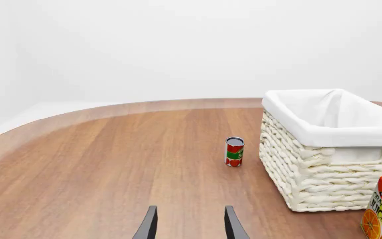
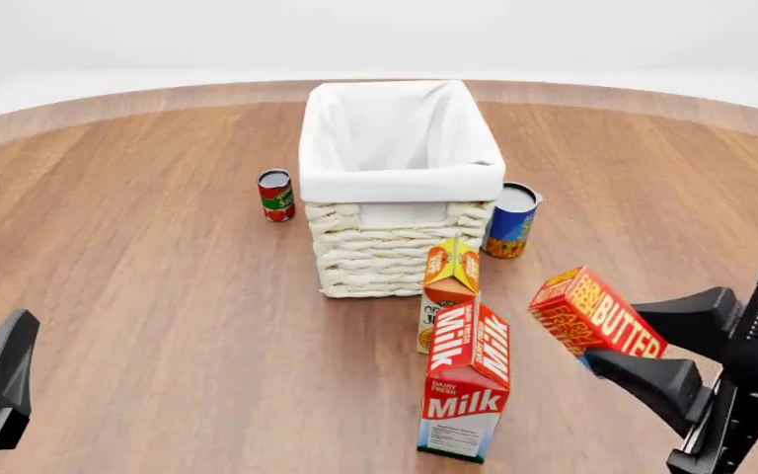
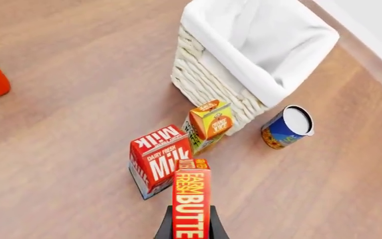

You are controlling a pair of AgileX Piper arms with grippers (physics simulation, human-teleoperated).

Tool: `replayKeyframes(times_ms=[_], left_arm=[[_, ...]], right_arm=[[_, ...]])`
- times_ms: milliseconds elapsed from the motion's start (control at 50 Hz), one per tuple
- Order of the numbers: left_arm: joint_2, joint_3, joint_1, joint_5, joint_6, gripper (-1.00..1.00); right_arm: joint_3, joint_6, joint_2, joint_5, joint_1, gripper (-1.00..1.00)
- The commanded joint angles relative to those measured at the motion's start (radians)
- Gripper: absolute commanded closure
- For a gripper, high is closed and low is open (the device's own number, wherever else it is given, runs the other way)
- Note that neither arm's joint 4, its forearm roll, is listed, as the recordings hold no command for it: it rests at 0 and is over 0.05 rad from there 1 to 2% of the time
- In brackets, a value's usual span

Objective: Pick up the butter and put it in the basket.

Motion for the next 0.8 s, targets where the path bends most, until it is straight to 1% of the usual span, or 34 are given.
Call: replayKeyframes(times_ms=[20,220,240,400,420,440,580,800], left_arm=[[0.0,0.0,0.0,0.0,0.0,-1.0],[0.0,0.0,0.0,0.0,0.0,-1.0],[0.0,0.0,0.0,0.0,0.0,-1.0],[0.0,0.0,0.0,0.0,0.0,-1.0],[0.0,0.0,0.0,0.0,0.0,-1.0],[0.0,0.0,0.0,0.0,0.0,-1.0],[0.0,0.0,0.0,0.0,0.0,-1.0],[0.0,0.0,0.0,0.0,0.0,-1.0]], right_arm=[[-0.034,0.068,-0.054,0.02,0.054,1.0],[-0.053,0.073,-0.033,-0.002,0.08,1.0],[-0.06,0.076,-0.038,0.007,0.083,1.0],[-0.104,0.058,-0.002,-0.009,0.078,1.0],[-0.115,0.064,-0.001,-0.007,0.078,1.0],[-0.119,0.055,-0.002,-0.002,0.081,1.0],[-0.161,0.045,-0.001,0.018,0.091,1.0],[-0.214,0.032,0.023,0.019,0.096,1.0]])
